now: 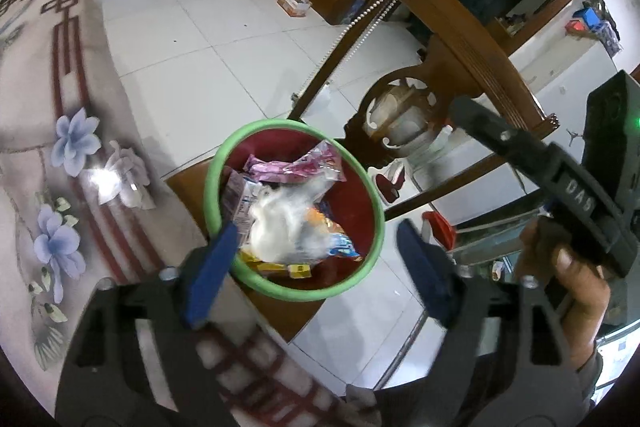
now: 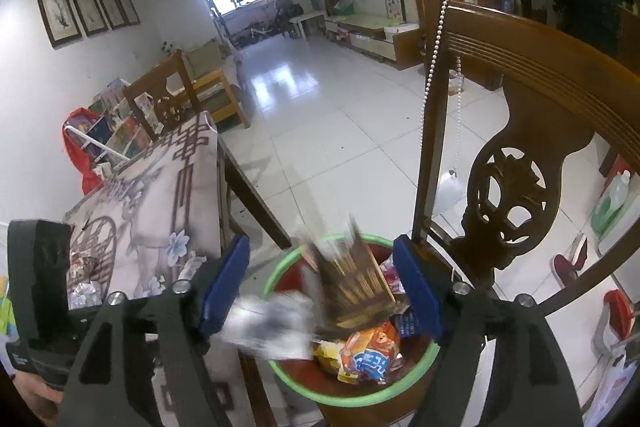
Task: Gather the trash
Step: 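Drop the paper cup and cigarette pack into the red bin, open both tools, then move both tools back over the table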
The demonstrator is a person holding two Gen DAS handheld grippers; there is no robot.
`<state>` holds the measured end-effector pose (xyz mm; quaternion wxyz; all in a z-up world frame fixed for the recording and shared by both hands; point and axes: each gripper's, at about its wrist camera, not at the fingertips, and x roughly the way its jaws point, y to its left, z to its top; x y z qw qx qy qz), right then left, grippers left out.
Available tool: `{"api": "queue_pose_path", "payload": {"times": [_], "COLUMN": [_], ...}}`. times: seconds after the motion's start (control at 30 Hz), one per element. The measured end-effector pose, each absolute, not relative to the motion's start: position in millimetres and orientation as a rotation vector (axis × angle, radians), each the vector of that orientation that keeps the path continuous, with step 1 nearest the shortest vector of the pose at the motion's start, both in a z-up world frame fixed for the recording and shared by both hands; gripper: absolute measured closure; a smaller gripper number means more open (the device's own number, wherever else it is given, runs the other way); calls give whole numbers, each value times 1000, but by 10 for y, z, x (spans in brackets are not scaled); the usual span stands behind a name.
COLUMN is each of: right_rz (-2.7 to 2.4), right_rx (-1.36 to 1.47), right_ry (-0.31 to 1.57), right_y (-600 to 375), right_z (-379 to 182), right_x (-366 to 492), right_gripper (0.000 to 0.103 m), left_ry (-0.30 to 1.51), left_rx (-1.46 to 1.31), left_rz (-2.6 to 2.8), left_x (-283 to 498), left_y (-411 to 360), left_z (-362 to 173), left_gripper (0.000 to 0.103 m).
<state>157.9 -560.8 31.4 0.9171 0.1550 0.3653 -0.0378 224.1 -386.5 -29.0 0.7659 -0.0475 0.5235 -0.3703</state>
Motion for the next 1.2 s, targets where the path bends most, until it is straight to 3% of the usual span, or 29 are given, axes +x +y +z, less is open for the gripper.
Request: {"api": "queue_pose_path", "payload": {"times": [0.17, 0.23, 0.33, 0.67, 1.2], "right_rz": [-77, -81, -91, -53, 171], "right_rx": [311, 304, 292, 228, 77], "right_ry": [743, 736, 737, 740, 785], "right_y": [-5575, -5561, -5518, -4910, -3179], "right_z": [333, 347, 355, 434, 417], "right_x": [1574, 1562, 1560, 1524, 1536], "right_gripper": [21, 20, 10, 7, 7], "left_ry": [1144, 1136, 1116, 1030, 930], "left_rx": [-121, -116, -89, -89, -201], "left_rz": [-759, -740, -701, -610, -344], "left_x": [2255, 2259, 2244, 2097, 1721], "left_y": [-3677, -3626, -3509, -2839, -908], "left_z": [-322, -300, -247, 39, 298], "left_gripper": [15, 6, 5, 5, 5]}}
